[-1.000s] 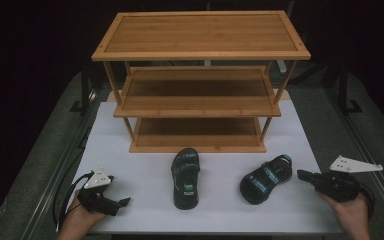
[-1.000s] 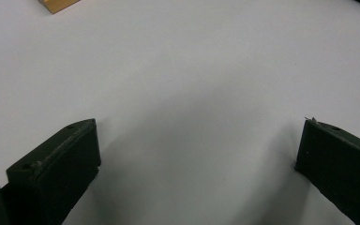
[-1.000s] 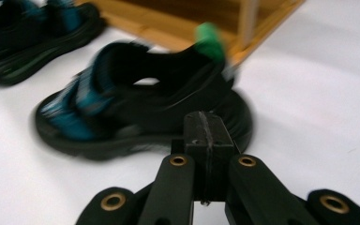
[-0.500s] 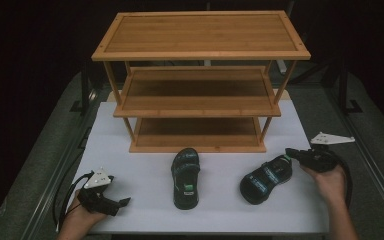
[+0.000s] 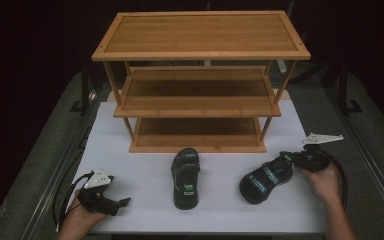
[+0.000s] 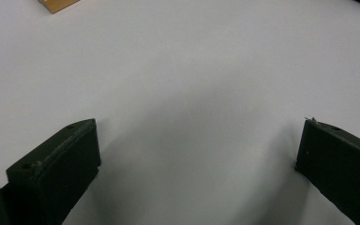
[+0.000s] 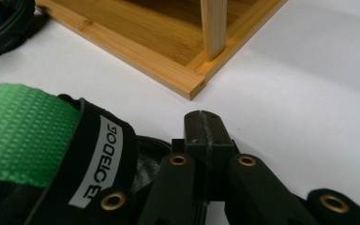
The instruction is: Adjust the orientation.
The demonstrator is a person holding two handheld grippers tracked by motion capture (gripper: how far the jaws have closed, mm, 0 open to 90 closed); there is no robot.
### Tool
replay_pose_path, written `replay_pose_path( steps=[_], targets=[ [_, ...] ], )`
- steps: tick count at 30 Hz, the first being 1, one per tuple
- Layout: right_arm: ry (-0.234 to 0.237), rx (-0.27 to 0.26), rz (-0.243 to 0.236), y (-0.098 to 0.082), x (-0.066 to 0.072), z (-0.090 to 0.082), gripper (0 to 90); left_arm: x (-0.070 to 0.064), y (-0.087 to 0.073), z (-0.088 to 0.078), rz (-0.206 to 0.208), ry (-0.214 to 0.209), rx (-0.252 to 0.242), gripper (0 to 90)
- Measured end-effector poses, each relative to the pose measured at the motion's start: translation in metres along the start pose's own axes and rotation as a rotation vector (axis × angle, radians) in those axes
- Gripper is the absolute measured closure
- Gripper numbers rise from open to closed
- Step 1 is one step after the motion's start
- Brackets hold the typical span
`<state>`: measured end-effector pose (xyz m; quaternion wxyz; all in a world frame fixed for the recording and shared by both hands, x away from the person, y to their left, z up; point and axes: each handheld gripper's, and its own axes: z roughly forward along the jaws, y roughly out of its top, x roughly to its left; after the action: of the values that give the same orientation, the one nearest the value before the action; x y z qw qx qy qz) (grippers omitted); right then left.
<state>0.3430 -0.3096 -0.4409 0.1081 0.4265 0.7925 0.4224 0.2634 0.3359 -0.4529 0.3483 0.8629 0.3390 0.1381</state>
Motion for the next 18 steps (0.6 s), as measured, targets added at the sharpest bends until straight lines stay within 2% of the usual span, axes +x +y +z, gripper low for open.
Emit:
replay_pose_path(
  steps=[5, 11, 18],
  targets=[
    [-0.009, 0.01, -0.003, -0.006, 0.002, -0.009, 89.8, 0.0, 0.0, 0.0, 0.0, 0.001, 0.0, 0.0],
    [-0.002, -0.006, 0.011, -0.022, 0.007, -0.025, 89.8, 0.0, 0.0, 0.0, 0.001, 0.0, 0.003, 0.0],
    [0.014, -0.007, 0.006, -0.043, 0.023, -0.046, 89.8, 0.0, 0.0, 0.0, 0.002, -0.001, 0.003, 0.0]
  ],
)
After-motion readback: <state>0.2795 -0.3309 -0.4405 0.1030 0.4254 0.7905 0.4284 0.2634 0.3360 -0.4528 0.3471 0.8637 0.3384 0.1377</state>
